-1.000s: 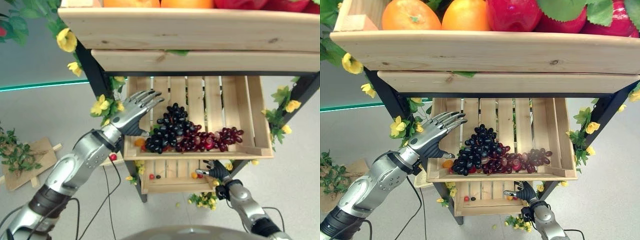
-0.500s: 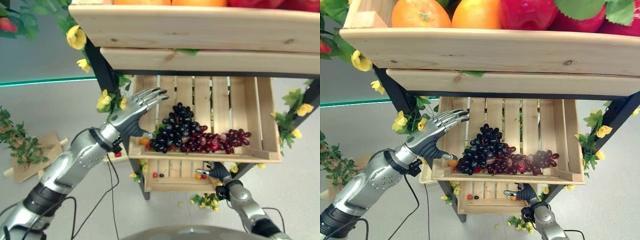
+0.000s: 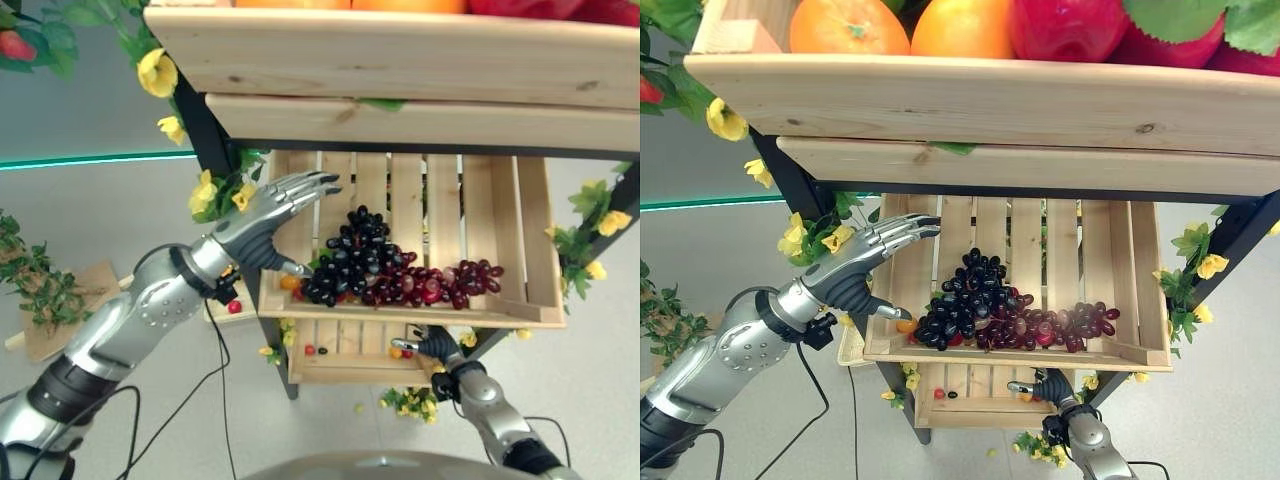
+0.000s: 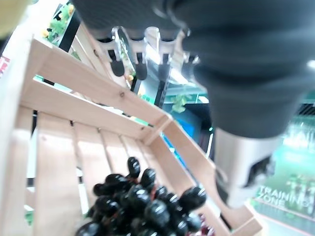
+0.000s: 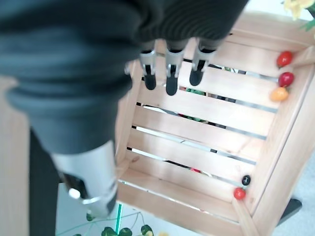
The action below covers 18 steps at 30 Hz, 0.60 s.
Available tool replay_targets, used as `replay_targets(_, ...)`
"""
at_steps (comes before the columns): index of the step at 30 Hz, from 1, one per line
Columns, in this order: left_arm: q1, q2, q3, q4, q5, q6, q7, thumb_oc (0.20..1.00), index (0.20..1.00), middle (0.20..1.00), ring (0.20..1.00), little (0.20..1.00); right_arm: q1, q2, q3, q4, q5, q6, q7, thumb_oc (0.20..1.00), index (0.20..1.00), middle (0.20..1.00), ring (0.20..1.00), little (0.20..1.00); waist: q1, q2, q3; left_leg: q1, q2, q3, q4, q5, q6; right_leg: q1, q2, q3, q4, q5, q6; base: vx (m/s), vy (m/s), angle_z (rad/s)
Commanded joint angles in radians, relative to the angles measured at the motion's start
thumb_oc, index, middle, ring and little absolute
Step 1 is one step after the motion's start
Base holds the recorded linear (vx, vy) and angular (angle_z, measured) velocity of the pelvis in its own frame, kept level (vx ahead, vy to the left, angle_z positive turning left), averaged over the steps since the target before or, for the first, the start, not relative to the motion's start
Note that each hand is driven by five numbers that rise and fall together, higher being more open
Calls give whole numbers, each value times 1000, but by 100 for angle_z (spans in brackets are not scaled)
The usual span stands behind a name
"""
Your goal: Pick up the fruits from the basket on one side to the basket on the other side
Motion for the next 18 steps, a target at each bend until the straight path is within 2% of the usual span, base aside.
replay_targets(1, -88, 44, 26, -33, -127, -17, 17, 1000, 1000, 1000, 1000, 1000, -30, 20, -20, -37, 31, -77, -13, 1000, 1000, 1000, 1000, 1000, 9, -63, -11, 23, -56, -10, 29, -75, 65, 36, -68, -36, 51, -84, 96, 0, 0, 0)
replay_targets(3, -83, 40, 30, -35, -146, -19, 16, 1000, 1000, 1000, 1000, 1000, -29, 21, -19, -36, 32, -77, -12, 1000, 1000, 1000, 1000, 1000, 8, -62, -11, 23, -56, -11, 28, -75, 64, 36, -68, -37, 51, -84, 96, 0, 0, 0)
replay_targets(9, -22, -10, 56, -23, -382, 7, -92, 1000, 1000, 1000, 1000, 1000, -30, 26, -34, -32, 39, -74, -8, 1000, 1000, 1000, 1000, 1000, 11, -60, -10, 25, -56, -14, 24, -71, 63, 37, -69, -40, 51, -83, 94, 8, 2, 2)
replay_targets(13, 56, -119, 90, 1, -623, 52, -182, 1000, 1000, 1000, 1000, 1000, -32, 34, -46, -32, 42, -69, 2, 1000, 1000, 1000, 1000, 1000, 12, -58, -6, 33, -56, -16, 20, -77, 63, 44, -68, -39, 50, -89, 93, -2, 7, 5)
replay_targets(18, 124, -238, 67, 4, -874, 125, -296, 1000, 1000, 1000, 1000, 1000, -38, 43, -59, -27, 44, -70, 15, 1000, 1000, 1000, 1000, 1000, 10, -55, -2, 33, -57, -17, 24, -79, 66, 42, -70, -36, 52, -88, 91, 0, 0, 0)
